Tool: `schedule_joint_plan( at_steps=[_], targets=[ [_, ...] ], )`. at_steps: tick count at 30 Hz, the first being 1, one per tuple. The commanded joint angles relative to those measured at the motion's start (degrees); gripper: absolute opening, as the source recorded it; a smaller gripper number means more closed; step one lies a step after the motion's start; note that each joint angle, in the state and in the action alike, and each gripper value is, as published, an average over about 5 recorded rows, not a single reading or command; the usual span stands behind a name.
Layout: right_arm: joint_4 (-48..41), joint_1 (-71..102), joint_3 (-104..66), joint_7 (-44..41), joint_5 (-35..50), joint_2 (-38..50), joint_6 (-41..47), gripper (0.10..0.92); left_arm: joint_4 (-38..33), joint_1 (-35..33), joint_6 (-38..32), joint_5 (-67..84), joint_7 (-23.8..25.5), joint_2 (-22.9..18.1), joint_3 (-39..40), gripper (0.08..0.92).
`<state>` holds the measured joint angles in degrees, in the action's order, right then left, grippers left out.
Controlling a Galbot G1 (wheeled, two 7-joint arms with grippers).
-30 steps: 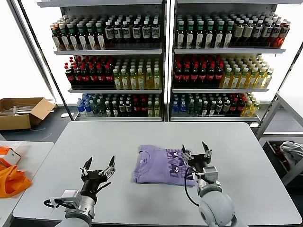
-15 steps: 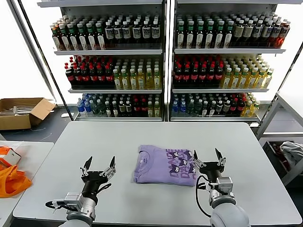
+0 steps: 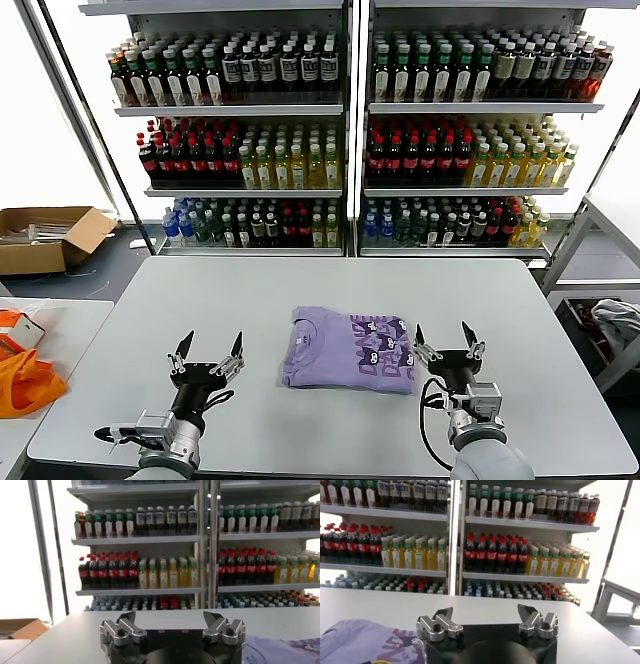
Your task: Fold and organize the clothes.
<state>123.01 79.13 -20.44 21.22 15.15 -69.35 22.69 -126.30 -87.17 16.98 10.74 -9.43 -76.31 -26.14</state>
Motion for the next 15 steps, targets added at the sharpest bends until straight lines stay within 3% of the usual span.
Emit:
schedule_joint_plan(
  at_steps=[1, 15],
  targets=[
    [1.47, 1.3, -1.28, 0.24, 0.12, 0.51, 0.95, 0.823, -0.75, 0.08, 0.5, 0.29, 0.93, 0.13, -0.23, 0.823],
    [1.52, -1.85, 0.84, -1.99, -2.31, -0.4, 3.77, 0.823, -0.65, -0.12, 1.34, 2.21, 1.5, 1.53, 0.12, 0.822]
  ],
)
